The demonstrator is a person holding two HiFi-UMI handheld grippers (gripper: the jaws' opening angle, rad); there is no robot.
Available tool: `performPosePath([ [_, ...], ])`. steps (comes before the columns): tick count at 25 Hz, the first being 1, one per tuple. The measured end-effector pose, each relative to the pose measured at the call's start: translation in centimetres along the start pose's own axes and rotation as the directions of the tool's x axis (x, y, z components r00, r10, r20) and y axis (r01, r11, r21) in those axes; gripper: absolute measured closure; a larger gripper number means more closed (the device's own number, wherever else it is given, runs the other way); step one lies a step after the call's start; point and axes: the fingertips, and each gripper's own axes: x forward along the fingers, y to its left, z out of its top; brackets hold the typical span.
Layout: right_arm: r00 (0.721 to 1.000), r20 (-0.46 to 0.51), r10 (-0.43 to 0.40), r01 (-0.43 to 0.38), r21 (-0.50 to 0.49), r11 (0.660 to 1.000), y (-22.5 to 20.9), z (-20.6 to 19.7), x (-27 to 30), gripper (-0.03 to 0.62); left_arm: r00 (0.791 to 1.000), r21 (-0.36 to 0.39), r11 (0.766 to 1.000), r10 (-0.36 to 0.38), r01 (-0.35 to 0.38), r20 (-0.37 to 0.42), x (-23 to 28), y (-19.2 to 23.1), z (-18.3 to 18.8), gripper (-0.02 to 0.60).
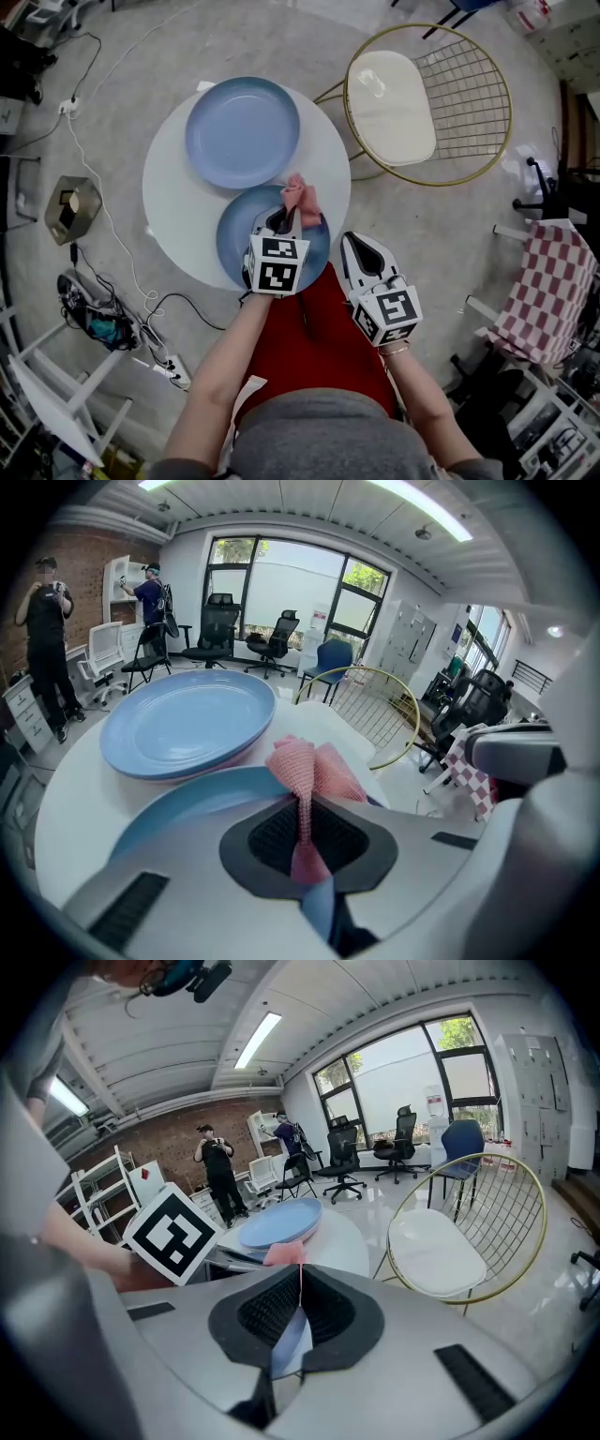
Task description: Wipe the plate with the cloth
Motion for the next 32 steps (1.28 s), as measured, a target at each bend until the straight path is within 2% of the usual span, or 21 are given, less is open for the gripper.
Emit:
performPosePath([
  [14, 0.997, -0.035, 0.068, -0.069, -0.043, 0.997, 1.6, 0.0, 1.2, 0.564, 0.982, -0.076, 0.986, 0.140, -0.150, -0.126, -0.6, 4.8, -2.7, 0.552],
  [24, 0.987, -0.077, 0.139, -0.146, -0.091, 0.985, 3.6, -0.4, 2.4, 0.565, 0.959, -0.148, 0.955, 0.234, -0.258, -0.162, -2.9, 8.3, -4.7, 0.551],
  [29, 0.980, -0.094, 0.174, -0.184, -0.112, 0.977, 4.9, -0.4, 3.2, 0.564, 0.939, -0.148, 0.936, 0.292, -0.319, -0.183, -4.6, 10.1, -5.9, 0.551],
  [32, 0.976, -0.102, 0.192, -0.204, -0.123, 0.971, 5.8, -0.4, 3.6, 0.565, 0.934, -0.169, 0.927, 0.304, -0.336, -0.188, -5.7, 11.1, -6.4, 0.551],
])
